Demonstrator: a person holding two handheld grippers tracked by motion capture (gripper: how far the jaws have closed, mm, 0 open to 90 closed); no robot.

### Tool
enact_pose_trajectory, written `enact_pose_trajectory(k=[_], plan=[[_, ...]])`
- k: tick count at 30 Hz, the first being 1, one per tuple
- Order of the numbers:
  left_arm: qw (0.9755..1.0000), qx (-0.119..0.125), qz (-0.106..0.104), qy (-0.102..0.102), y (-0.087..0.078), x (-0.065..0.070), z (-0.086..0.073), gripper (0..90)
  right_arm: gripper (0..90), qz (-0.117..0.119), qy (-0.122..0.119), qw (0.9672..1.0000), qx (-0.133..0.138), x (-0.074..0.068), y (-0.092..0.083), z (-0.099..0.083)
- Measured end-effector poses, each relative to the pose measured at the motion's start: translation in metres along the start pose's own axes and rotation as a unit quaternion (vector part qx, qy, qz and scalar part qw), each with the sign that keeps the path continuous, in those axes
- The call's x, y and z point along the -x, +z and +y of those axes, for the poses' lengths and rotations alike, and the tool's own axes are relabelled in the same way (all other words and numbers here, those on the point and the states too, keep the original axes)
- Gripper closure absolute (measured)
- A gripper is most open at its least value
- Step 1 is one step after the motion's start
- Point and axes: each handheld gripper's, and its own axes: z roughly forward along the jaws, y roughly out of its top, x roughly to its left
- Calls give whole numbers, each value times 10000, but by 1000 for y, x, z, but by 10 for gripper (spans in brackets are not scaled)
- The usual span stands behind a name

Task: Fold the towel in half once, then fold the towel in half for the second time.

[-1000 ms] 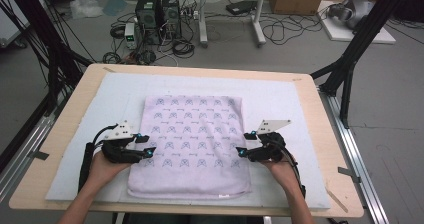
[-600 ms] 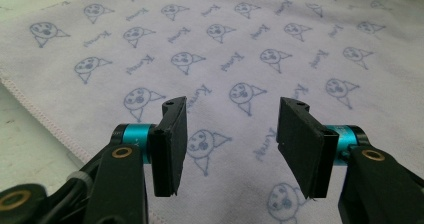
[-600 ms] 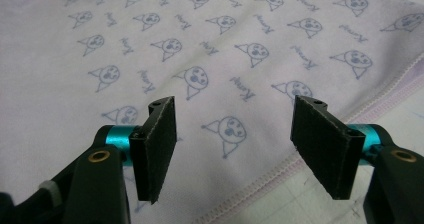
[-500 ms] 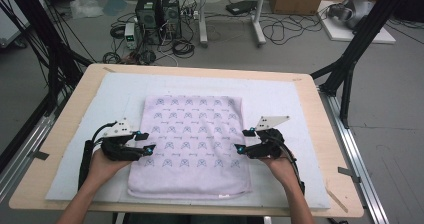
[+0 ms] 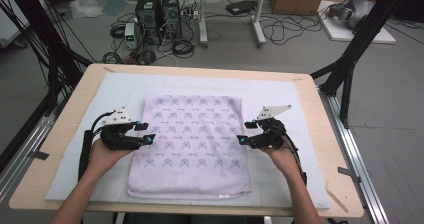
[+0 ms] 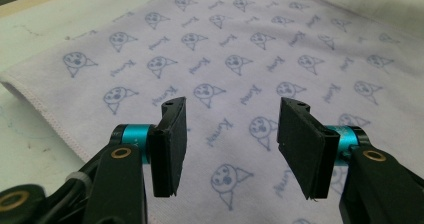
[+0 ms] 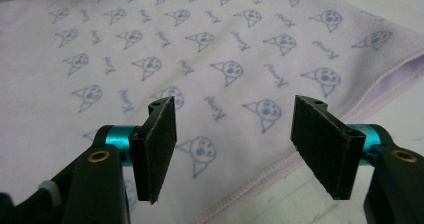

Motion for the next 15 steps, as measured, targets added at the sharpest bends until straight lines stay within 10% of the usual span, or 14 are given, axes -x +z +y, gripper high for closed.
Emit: enact_pose_trajectory(k=[15], plan=[[9996,-9,221,-167,6,-39,40,478,345,-167,40,9997,-173,41,15,47]])
